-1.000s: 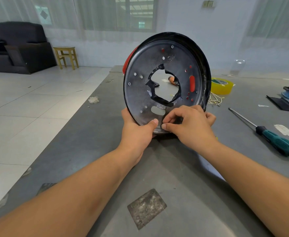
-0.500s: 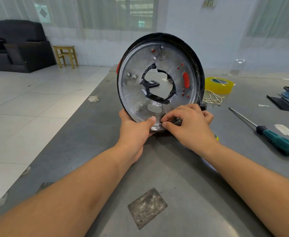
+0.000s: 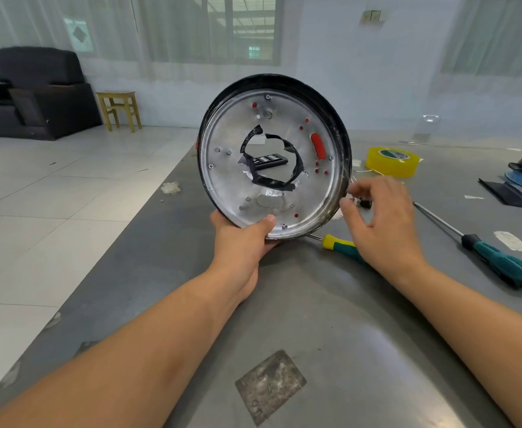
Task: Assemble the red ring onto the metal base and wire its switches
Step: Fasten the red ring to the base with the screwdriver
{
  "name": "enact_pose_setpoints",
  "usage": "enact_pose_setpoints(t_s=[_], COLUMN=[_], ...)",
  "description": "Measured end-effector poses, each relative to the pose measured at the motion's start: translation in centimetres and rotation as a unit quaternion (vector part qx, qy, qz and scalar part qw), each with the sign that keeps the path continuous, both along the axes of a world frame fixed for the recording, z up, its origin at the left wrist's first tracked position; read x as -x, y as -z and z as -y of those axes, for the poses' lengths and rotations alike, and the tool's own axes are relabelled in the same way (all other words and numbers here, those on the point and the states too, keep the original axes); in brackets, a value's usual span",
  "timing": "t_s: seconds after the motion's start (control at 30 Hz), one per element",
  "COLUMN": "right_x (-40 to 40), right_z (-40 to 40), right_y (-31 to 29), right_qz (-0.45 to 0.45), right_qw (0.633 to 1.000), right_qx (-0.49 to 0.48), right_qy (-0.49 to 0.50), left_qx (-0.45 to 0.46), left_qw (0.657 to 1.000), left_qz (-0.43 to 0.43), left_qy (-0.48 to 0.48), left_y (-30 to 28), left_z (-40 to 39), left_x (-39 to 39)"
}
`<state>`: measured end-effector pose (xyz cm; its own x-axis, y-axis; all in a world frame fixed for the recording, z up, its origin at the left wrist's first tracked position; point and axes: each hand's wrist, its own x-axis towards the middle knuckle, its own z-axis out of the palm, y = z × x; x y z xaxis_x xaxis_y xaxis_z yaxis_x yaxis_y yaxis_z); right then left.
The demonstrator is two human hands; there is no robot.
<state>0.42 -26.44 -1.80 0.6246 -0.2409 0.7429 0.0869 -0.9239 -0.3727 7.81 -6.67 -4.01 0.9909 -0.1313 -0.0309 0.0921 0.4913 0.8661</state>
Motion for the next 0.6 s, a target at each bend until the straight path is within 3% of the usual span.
enact_pose_setpoints(t_s=[0.2, 0.37, 0.6], right_x=[2.3, 3.3, 3.3], right_z=[2.9, 4.4, 3.8], right_y=[1.6, 2.1, 1.9], right_qz=[-0.134, -0.287, -0.286], right_qw=[0.991, 0.955, 0.951], right_qx=[0.02, 0.056, 0.088], right_qy=[-0.001, -0.045, -0.079], left_qx=[0.041, 0.042, 0.054], left_qw=[0.999, 0.998, 0.997], left_qz=[-0.034, -0.032, -0.036], left_qy=[-0.009, -0.026, -0.048], left_y=[0.1, -0.2, -0.6], left_z=[0.0, -0.8, -2.4], left_x=[-0.7, -1.4, -2.4])
